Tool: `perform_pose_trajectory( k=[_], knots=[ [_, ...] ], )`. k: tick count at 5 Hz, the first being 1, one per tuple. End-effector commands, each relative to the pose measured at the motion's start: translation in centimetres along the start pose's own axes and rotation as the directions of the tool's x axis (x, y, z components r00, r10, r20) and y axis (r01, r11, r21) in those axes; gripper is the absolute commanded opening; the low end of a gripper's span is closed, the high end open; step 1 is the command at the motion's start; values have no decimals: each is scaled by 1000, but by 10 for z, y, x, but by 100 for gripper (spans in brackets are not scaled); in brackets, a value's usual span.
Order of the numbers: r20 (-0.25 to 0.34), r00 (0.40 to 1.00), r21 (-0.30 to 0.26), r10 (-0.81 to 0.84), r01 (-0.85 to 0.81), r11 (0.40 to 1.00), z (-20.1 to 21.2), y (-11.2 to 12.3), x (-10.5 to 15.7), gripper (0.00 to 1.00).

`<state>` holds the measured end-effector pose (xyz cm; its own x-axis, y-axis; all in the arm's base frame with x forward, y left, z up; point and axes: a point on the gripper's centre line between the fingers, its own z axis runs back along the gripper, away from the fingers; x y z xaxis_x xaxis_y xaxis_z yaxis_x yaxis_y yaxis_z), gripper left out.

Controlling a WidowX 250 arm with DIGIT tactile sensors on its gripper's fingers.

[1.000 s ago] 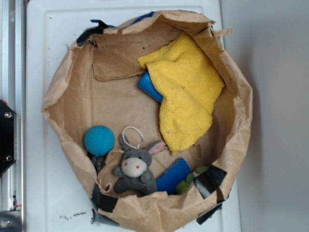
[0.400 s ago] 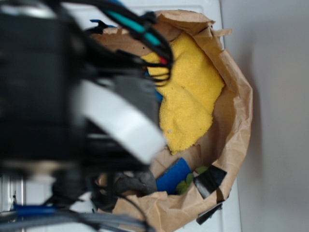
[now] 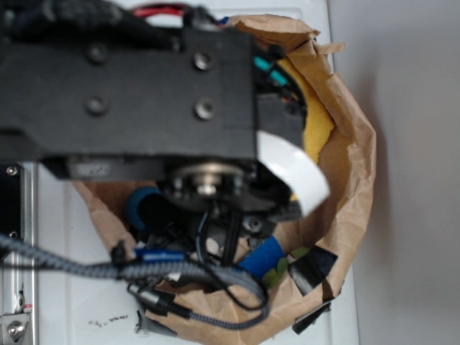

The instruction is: Grab the gray animal.

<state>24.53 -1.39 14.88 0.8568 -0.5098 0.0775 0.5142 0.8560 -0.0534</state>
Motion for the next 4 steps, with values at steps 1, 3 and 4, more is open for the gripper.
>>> perform_pose_trajectory(
  k=[1, 3, 4],
  knots=[
    [49, 999, 27, 3, -5, 1000, 10, -1, 4, 100],
    [49, 999, 27, 3, -5, 1000, 10, -1, 4, 100],
    [90, 989, 56, -116, 112, 992, 3, 4, 14, 100]
  ],
)
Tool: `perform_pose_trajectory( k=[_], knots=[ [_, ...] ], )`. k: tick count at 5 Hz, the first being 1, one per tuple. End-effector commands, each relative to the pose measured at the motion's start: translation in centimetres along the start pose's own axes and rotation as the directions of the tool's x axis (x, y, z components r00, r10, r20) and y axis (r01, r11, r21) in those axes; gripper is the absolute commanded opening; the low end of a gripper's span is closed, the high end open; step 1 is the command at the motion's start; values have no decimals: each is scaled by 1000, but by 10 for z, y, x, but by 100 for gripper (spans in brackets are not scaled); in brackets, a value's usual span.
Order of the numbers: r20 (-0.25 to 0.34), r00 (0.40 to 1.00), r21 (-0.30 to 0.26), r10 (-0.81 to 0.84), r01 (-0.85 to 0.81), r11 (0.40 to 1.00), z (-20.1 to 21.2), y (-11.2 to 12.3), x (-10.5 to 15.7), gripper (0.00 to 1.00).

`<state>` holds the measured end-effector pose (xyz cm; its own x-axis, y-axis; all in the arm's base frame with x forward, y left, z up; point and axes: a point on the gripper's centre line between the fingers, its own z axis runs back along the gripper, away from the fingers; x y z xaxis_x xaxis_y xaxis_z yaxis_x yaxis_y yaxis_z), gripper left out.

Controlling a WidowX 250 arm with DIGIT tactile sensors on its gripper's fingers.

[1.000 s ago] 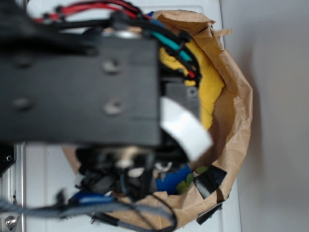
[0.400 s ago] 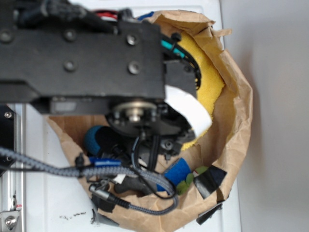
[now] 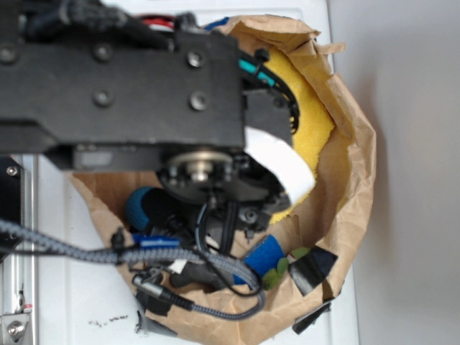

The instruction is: Grab the gray animal.

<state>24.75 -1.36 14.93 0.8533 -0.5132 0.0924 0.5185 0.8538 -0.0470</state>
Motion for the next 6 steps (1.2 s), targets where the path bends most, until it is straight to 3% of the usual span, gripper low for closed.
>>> perform_pose_trajectory(
  k=[1, 2, 3, 4, 5, 6],
  knots=[
    [111, 968, 5, -225, 226, 974, 7, 7, 19, 100],
    [80, 949, -32, -305, 308, 951, 10, 12, 23, 100],
    [53, 950, 8, -309, 309, 951, -5, 20, 25, 100],
    [75, 953, 50, -293, 289, 956, -34, 30, 29, 100],
    [71, 939, 65, -337, 332, 941, -48, 23, 32, 100],
    [64, 913, 17, -404, 403, 915, -50, 10, 26, 100]
  ],
)
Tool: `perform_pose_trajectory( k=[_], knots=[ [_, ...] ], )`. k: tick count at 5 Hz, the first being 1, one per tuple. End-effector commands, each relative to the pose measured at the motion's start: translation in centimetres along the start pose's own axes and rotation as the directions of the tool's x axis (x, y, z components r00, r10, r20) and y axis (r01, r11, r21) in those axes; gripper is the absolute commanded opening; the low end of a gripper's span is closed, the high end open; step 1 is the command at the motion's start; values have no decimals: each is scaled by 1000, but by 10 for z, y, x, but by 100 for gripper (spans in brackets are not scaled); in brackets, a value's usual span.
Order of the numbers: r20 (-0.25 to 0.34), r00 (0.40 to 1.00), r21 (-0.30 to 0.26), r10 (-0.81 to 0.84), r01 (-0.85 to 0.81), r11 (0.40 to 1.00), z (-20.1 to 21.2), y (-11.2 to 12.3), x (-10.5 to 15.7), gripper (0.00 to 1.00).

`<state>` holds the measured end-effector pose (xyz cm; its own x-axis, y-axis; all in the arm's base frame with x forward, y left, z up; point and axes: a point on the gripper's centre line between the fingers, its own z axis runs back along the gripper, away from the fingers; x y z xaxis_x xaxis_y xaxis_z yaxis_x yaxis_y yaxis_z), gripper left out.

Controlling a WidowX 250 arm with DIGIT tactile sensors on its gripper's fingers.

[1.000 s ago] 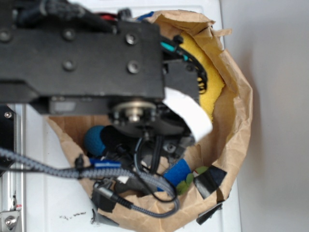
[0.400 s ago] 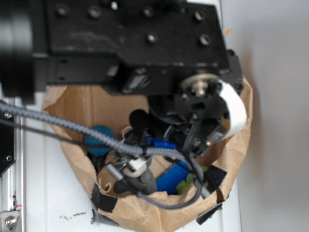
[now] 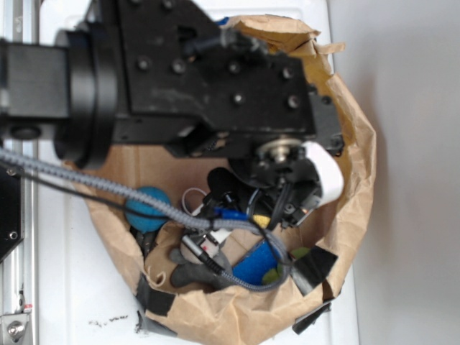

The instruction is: Grab the gray animal.

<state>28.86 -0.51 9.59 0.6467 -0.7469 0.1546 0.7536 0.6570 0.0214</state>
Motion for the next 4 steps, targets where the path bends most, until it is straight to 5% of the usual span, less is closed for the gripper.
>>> perform_pose_trajectory(
  k=[1, 4],
  knots=[
    [5, 986, -16, -167, 167, 986, 6, -41, 3, 100],
    [-32, 936, -46, -349, 348, 937, -9, -58, -5, 100]
  ],
)
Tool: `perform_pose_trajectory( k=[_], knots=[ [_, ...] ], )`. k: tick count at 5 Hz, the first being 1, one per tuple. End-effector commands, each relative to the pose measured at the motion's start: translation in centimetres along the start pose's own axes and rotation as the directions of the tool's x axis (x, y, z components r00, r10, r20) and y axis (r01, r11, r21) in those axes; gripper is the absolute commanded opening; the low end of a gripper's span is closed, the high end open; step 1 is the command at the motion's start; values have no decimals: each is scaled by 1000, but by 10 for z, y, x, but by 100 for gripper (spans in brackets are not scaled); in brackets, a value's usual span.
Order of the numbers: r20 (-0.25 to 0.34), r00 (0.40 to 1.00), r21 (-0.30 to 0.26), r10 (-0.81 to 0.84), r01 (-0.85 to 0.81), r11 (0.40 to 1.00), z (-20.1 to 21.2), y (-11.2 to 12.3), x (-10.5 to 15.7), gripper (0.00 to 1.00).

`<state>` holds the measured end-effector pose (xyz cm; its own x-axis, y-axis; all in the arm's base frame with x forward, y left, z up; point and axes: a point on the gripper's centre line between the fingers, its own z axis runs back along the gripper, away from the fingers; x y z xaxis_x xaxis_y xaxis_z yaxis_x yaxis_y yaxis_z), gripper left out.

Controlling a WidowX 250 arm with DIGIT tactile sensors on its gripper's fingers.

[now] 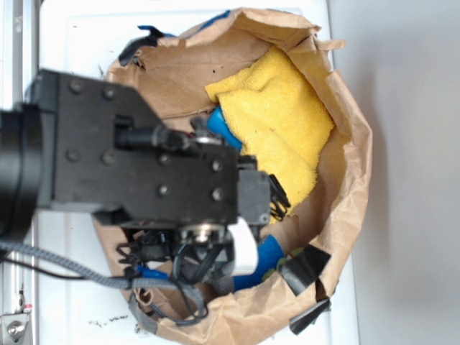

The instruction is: Grab the gray animal.

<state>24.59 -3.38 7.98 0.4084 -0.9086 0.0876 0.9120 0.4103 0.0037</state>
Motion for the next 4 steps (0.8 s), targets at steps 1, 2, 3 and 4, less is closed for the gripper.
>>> perform_pose_trajectory(
  k=[1, 2, 3, 4],
  knots=[
    [6, 996, 12, -84, 84, 996, -16, -3, 6, 100],
    [21, 993, -50, -112, 113, 992, -31, -4, 9, 100],
    [40, 978, -138, -203, 206, 969, -45, -11, 13, 100],
    [64, 980, -113, -191, 197, 974, -42, -10, 14, 0]
  ],
)
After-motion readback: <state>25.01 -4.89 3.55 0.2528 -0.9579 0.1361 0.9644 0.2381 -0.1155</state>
